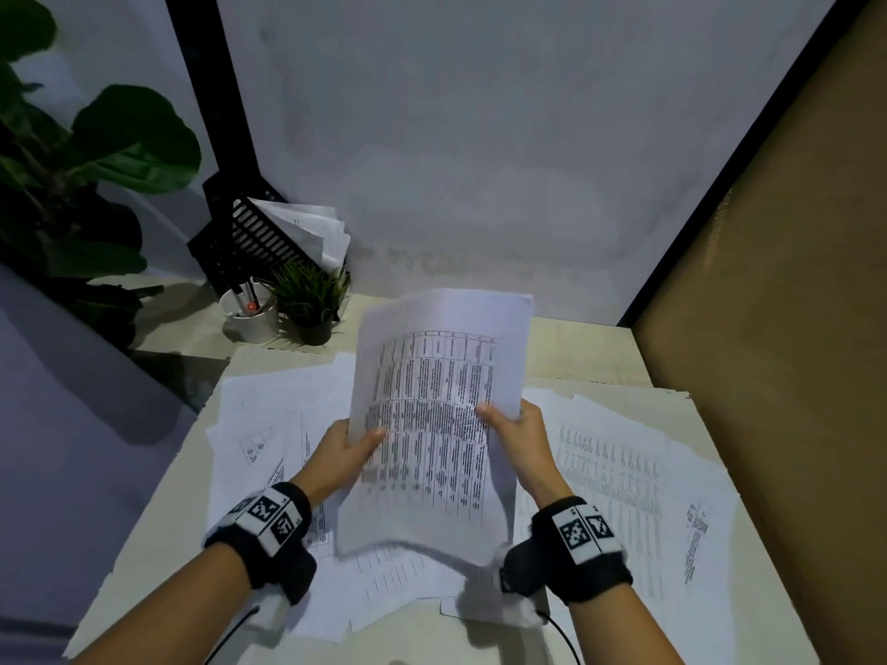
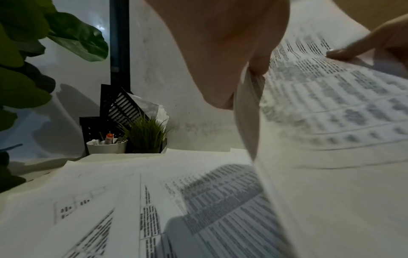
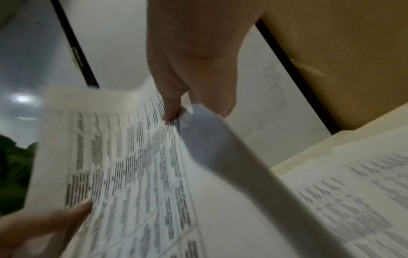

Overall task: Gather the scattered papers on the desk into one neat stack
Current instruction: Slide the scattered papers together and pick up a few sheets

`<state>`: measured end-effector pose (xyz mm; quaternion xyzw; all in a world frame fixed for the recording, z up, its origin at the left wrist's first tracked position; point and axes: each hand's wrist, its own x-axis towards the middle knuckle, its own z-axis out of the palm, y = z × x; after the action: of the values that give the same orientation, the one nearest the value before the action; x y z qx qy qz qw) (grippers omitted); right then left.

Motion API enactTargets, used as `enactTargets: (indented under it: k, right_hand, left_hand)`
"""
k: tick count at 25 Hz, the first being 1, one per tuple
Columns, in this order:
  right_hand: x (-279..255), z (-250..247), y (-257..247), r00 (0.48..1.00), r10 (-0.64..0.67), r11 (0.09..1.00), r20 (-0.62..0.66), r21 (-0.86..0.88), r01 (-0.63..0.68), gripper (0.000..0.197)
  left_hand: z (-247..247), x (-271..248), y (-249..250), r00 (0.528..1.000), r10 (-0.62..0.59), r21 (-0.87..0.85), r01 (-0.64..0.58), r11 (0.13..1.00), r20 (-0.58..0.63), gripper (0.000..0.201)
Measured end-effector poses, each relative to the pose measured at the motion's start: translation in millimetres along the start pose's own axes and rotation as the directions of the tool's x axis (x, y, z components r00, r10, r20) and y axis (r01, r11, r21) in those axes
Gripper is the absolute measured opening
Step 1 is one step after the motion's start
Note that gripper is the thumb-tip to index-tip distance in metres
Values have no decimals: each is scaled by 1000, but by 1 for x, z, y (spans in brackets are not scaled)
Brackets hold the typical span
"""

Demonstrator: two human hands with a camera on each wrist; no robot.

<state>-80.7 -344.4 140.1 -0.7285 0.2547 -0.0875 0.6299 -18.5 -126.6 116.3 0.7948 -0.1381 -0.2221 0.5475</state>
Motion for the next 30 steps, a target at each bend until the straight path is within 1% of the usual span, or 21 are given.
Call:
enactTargets:
  k: [2,3,5,6,7,8,10,11,12,14,15,16,18,19,21,23,24,26,27,29,30]
  right_hand:
    - [4,-11,18,999,37,999,-32,-5,-37,27]
    - [4,-18,30,996,79,997,-49,-19,-80,32]
    - [-2,-40,57,968,226,965,-110,-107,-238,42]
    - [-7,-55,71,937,301,930,-178,-163,-330,48]
    - [-13,-75,87,893,361,875,-268,-232,-424,54]
    - [-18,-95,103,837,406,787,-366,-325,-524,61]
    - [-28,-133,128,712,450,551,-540,-460,-697,79]
    - [-30,-147,137,659,454,472,-600,-465,-749,86]
    - [-31,-155,145,611,461,419,-643,-449,-789,92]
    - [-29,-162,145,566,469,356,-678,-441,-824,102]
    - [-23,-164,154,578,471,370,-666,-445,-815,108]
    - [-16,-166,163,577,508,387,-640,-429,-816,115]
    - [-4,-167,178,597,576,462,-559,-379,-801,128]
    - [1,-167,181,613,580,511,-536,-347,-786,126]
    - [2,-158,168,672,518,586,-529,-353,-730,105]
    - [1,-141,153,732,414,566,-541,-476,-673,92]
    - [-1,-127,143,743,397,539,-539,-518,-664,89]
    - [-2,-103,138,769,391,545,-506,-546,-636,85]
    - [-2,-93,135,787,398,571,-471,-544,-615,83]
    - [2,-81,134,804,430,640,-410,-491,-592,80]
    - [5,-80,132,797,452,659,-400,-452,-601,78]
  left_hand:
    - [-3,5,-15,999,-50,18,51,999,-22,27]
    - [-4,5,-22,997,-69,31,70,997,-40,27]
    - [-5,4,-35,990,-106,71,112,991,-90,28]
    - [-6,3,-41,987,-115,90,126,988,-115,28]
    - [-7,1,-48,981,-140,96,153,984,-135,29]
    - [-8,0,-53,975,-159,93,175,980,-154,30]
    - [-9,-3,-65,964,-197,86,214,973,-178,31]
    - [-10,-5,-67,960,-209,89,229,969,-188,31]
    - [-10,-6,-70,955,-219,90,240,967,-199,32]
    - [-11,-7,-72,948,-243,82,264,961,-208,34]
    - [-12,-7,-72,947,-249,83,271,959,-205,35]
    - [-13,-7,-72,946,-253,96,276,956,-201,36]
    - [-15,-6,-72,944,-260,116,286,951,-203,37]
    - [-17,-6,-73,942,-266,118,293,949,-204,37]
    - [-21,-7,-75,937,-277,120,307,944,-212,36]
    - [-25,-9,-80,930,-293,127,326,937,-223,35]
    - [-27,-9,-83,928,-299,132,332,934,-224,36]
    - [-28,-10,-87,925,-306,133,341,931,-226,37]
    - [-28,-10,-89,923,-310,133,345,929,-229,38]
    - [-30,-11,-93,919,-320,129,355,926,-232,38]
    - [-31,-12,-95,916,-327,121,361,924,-233,37]
